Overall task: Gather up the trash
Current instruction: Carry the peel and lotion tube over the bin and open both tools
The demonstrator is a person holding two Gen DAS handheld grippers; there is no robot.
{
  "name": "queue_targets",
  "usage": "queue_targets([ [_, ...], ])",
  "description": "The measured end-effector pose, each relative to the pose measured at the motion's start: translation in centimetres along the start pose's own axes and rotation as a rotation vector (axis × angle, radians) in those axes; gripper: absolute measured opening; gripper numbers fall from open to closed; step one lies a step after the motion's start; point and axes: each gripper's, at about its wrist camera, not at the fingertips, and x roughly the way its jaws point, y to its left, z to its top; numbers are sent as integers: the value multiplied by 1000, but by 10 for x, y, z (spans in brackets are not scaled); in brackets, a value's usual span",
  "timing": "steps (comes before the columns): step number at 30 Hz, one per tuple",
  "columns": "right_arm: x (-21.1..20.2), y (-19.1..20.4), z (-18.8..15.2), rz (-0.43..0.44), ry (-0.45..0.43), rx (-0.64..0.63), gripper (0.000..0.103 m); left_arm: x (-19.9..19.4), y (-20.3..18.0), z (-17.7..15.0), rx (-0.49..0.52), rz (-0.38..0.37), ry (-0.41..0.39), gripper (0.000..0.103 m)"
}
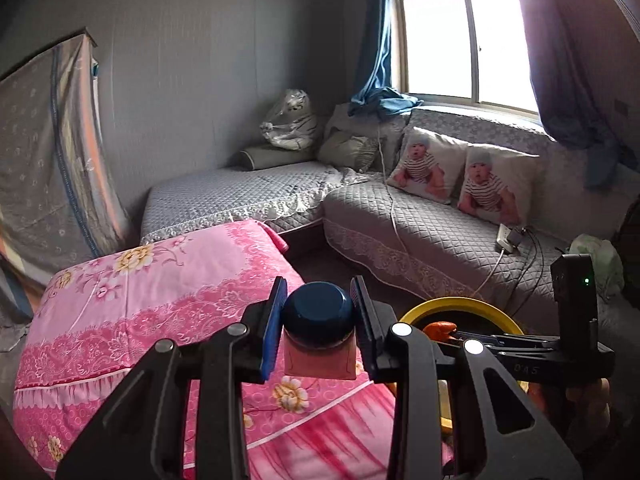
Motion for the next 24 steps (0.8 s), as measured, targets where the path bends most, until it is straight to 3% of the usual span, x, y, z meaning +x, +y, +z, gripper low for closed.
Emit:
queue_targets([
  [10,-31,-75,-11,-250,-86,145,27,51,-74,-6,103,-170,25,31],
  [14,-27,-100,-16,-320,-86,204,27,98,-100,-21,111,-247,132,31],
  [20,-25,-118,-22,-383,-82,233,30,137,-110,-39,80,-284,232,31],
  [22,-27,-121,-20,-414,-87,242,31,139,-109,-38,71,-280,224,38],
  [24,-31,-123,-17,-445,-102,259,35,134,-101,-33,48,-258,194,75],
])
